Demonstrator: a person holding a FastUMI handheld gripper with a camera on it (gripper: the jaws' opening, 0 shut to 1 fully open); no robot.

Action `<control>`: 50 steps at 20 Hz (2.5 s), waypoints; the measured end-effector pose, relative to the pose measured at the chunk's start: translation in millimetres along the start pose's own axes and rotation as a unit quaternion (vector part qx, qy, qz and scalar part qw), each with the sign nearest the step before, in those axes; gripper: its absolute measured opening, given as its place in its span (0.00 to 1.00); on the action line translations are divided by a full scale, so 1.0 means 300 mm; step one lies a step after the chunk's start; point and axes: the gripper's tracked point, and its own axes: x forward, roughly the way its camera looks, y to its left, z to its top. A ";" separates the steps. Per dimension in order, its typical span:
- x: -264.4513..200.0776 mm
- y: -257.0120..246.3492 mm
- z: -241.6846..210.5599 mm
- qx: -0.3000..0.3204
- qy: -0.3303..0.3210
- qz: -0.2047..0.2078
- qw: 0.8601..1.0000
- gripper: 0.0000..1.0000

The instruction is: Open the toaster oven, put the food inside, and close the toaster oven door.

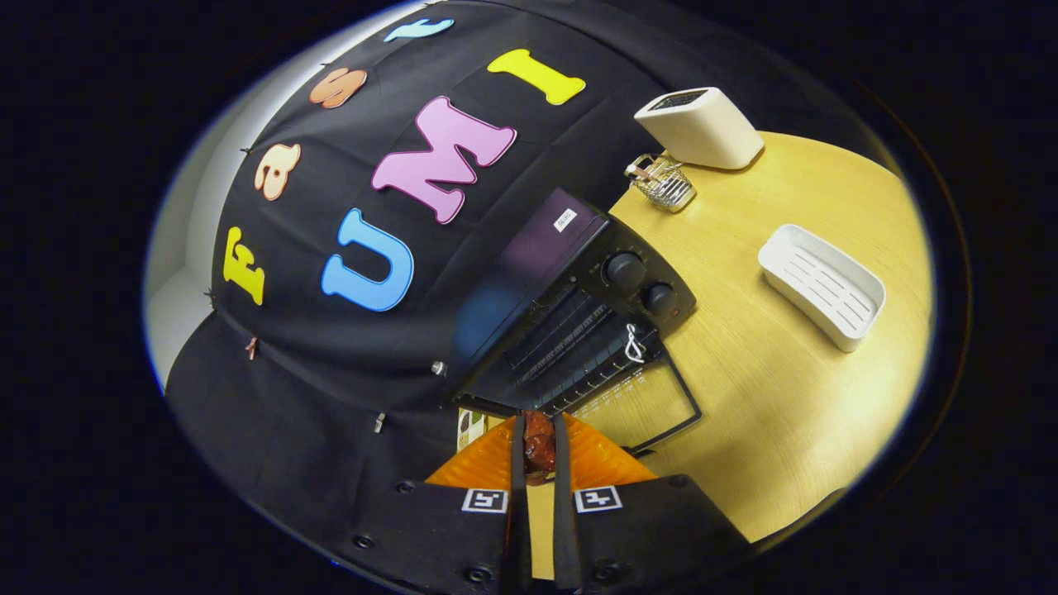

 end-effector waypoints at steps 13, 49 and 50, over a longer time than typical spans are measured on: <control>0.345 -0.074 0.054 0.127 -0.090 -0.001 0.988 0.14; 0.426 -0.126 -0.085 -0.255 -0.046 -0.128 0.957 0.98; 0.414 -0.129 -0.083 -0.262 -0.044 -0.131 0.955 0.98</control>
